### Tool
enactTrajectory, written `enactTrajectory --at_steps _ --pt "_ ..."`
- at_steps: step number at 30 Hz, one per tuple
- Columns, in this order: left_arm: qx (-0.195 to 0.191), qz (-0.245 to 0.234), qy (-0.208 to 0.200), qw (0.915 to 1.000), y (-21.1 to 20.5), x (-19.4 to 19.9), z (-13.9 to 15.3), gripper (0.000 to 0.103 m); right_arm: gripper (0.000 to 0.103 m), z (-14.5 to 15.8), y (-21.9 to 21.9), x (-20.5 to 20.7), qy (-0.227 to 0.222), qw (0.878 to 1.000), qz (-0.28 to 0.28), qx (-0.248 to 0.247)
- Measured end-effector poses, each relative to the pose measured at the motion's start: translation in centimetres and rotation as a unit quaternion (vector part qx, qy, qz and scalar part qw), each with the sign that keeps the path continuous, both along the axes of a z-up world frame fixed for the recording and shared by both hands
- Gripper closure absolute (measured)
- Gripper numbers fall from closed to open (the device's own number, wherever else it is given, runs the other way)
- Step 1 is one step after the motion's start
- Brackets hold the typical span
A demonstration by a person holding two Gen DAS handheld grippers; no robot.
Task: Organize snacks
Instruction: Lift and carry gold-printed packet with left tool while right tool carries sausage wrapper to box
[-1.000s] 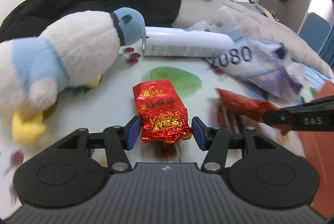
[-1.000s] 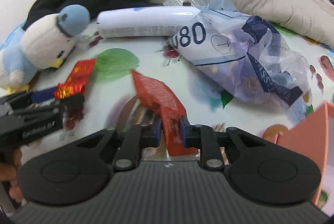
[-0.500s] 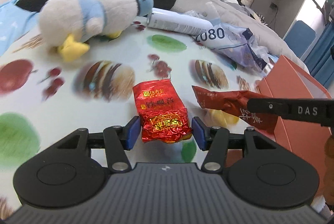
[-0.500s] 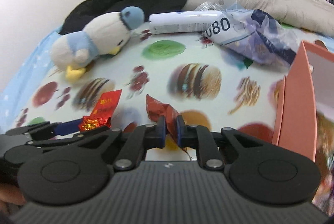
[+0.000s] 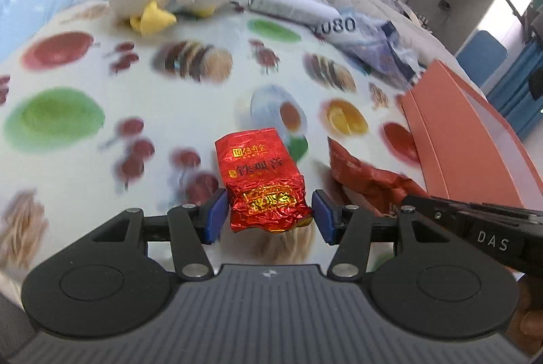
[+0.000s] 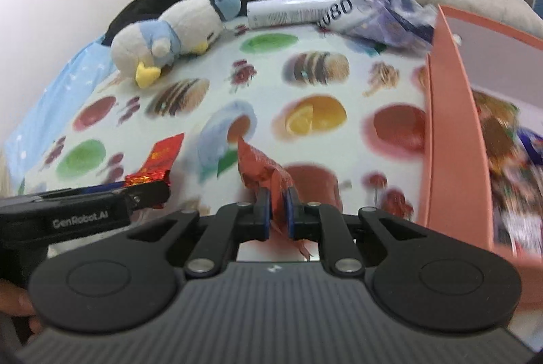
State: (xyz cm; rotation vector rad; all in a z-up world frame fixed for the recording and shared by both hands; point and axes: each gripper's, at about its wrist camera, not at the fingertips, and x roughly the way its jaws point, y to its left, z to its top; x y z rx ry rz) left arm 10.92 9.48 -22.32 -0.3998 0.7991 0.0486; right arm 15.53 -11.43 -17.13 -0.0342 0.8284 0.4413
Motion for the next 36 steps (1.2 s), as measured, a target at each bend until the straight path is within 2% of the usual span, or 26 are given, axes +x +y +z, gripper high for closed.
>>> enactTrajectory --at_steps 2,5,7,8,9,10,11,12,13,16,20,23,25,26,28,32,36 --pt "0.006 0.005 0.007 0.9999 -0.3 -0.8 -0.3 0.043 0.090 -0.1 0.0 -0.9 0.012 1.000 -0.001 0.000" --pt "-0.008 0.009 0.013 0.9998 -0.2 -1.8 -0.6 0.041 0.088 -0.8 0.4 -2.0 0.032 0.999 0.004 -0.004" --pt "-0.035 0.011 0.009 0.9993 0.2 -2.4 -0.4 0.033 0.085 -1.2 0.5 -2.5 0.049 0.999 0.007 -0.001" --pt "-0.045 0.015 0.005 0.9988 0.5 -2.8 -0.3 0.029 0.079 -1.3 0.4 -2.6 0.058 0.998 0.010 0.006" --pt "-0.054 0.018 0.002 0.9984 0.8 -3.0 -0.1 0.024 0.069 -1.4 0.3 -2.7 0.067 0.997 0.017 0.018" --pt "-0.061 0.018 -0.002 0.9979 1.1 -3.2 0.0 0.024 0.061 -1.4 0.3 -2.7 0.073 0.996 0.027 0.032" --pt "-0.074 0.017 -0.006 0.9971 1.4 -3.3 0.1 0.023 0.048 -1.3 0.2 -2.8 0.076 0.996 0.034 0.045" --pt "-0.084 0.015 -0.008 0.9963 1.7 -3.4 0.1 0.024 0.042 -1.2 0.0 -3.0 0.073 0.995 0.040 0.056" --pt "-0.092 0.014 -0.010 0.9956 1.9 -3.4 0.2 0.024 0.040 -1.1 0.0 -3.0 0.067 0.995 0.043 0.060" --pt "-0.091 0.022 -0.006 0.9956 2.0 -3.2 0.0 0.024 0.040 -1.1 0.2 -2.4 0.054 0.995 0.060 0.054" --pt "-0.078 0.020 -0.003 0.9968 1.6 -2.8 -0.3 0.025 0.040 -1.9 1.5 -1.4 0.044 0.995 0.093 0.007" --pt "-0.064 0.017 -0.003 0.9978 1.2 -2.7 -0.5 0.026 0.040 -2.6 1.8 -1.0 0.036 0.994 0.103 -0.008" --pt "-0.054 0.016 0.000 0.9984 1.0 -2.5 -0.6 0.031 0.041 -3.2 2.1 -0.8 0.040 0.993 0.110 -0.012" --pt "-0.048 0.013 0.003 0.9987 0.8 -2.3 -0.7 0.032 0.043 -3.4 2.1 -0.8 0.041 0.993 0.113 -0.011" --pt "-0.036 0.010 0.007 0.9993 0.6 -2.0 -0.9 0.035 0.059 -3.8 2.3 -1.0 0.045 0.992 0.119 -0.013" --pt "-0.012 -0.001 0.011 0.9999 -0.1 -1.4 -1.1 0.036 0.061 -3.8 2.5 -1.8 0.034 0.991 0.131 -0.025" --pt "0.037 -0.011 0.018 0.9991 -1.6 -0.6 -1.3 0.036 0.062 -3.7 1.9 -2.1 0.036 0.992 0.121 -0.031"
